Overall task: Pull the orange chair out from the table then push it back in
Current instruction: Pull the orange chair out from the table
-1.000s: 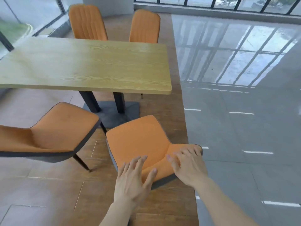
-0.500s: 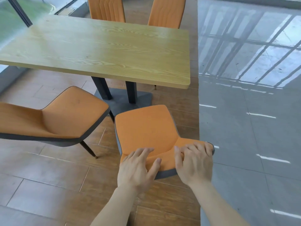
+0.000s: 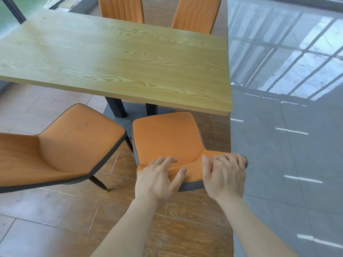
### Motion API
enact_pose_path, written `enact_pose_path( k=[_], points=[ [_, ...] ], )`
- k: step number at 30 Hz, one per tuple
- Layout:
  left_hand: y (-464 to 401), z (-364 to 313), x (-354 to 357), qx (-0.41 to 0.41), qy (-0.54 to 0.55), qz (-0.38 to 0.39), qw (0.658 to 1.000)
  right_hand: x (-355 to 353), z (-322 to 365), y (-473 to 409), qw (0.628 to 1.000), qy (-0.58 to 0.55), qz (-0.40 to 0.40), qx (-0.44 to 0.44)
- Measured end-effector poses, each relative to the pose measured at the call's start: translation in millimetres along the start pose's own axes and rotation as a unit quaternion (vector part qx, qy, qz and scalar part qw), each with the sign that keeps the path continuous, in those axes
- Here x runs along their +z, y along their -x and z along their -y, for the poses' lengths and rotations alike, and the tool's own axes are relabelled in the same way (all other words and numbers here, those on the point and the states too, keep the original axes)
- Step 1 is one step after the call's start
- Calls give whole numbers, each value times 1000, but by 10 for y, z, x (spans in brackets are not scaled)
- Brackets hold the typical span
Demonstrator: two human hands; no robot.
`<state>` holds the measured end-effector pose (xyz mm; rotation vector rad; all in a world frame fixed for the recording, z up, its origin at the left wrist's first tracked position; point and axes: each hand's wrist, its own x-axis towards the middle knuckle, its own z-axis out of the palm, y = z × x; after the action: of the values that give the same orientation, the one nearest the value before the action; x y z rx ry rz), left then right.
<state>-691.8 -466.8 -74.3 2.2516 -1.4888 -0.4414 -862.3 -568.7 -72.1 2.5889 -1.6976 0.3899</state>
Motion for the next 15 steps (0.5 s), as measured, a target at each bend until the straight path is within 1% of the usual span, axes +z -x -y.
enact_pose_path(
  k=[4,8,11,13,15],
  points=[
    [-243,129,-57,7,5,9,1000,46,120,-187,1000,3,-3,2],
    [-410,233,-98,20,5,9,1000,82,218,-340,999,14,28,12],
    [-466,271,-102,22,3,17,1000,94,248,-380,999,16,37,18],
    [-482,277,-113,20,0,29,999,75,265,-394,997,24,65,19],
    [-474,287,-137,16,-1,53,998,29,279,-401,992,41,119,23]
  ],
)
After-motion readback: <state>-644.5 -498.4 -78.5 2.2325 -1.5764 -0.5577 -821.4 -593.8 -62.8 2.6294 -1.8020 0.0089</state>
